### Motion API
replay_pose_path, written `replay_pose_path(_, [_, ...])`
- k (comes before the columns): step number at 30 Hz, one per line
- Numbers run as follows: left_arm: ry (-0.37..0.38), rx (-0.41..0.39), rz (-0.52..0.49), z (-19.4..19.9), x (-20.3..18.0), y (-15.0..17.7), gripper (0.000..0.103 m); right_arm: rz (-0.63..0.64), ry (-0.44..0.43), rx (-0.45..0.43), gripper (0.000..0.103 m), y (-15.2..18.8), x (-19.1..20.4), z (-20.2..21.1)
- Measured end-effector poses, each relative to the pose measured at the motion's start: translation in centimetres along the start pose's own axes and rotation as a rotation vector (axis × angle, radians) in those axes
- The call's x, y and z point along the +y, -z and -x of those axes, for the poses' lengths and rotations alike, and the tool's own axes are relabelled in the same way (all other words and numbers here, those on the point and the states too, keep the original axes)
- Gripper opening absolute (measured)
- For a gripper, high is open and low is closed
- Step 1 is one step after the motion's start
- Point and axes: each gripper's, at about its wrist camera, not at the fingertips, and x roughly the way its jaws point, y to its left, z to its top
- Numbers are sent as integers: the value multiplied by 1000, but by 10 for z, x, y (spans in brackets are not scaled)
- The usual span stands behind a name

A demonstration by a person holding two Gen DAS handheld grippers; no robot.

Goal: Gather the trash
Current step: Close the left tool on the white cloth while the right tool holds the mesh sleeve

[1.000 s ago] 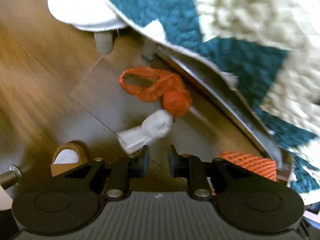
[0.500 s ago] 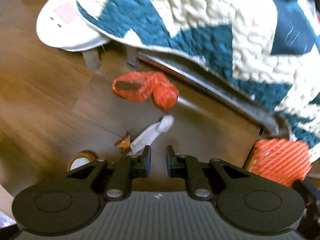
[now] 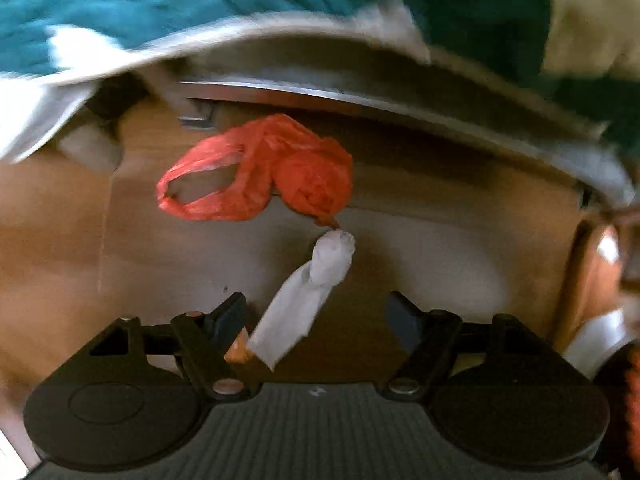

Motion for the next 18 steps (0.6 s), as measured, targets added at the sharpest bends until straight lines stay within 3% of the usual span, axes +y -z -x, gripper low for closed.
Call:
replay_pose_path(4, [-31,38,-89,-48,-11,-1,76,-32,8,60,9,6,-7,-14])
replay_pose_path(9, [-63,44,-191,-86,-27,3,76,-179,23,142,9,13,-27,-28])
replay_pose_path(15, [-95,27,-223,-109,-36,7,75,-233,6,162,9,17,-27,-34])
replay_pose_path(18, [-92,23,-211,-116,-36,6,60,-243,-3,171,9,17,-27,-37])
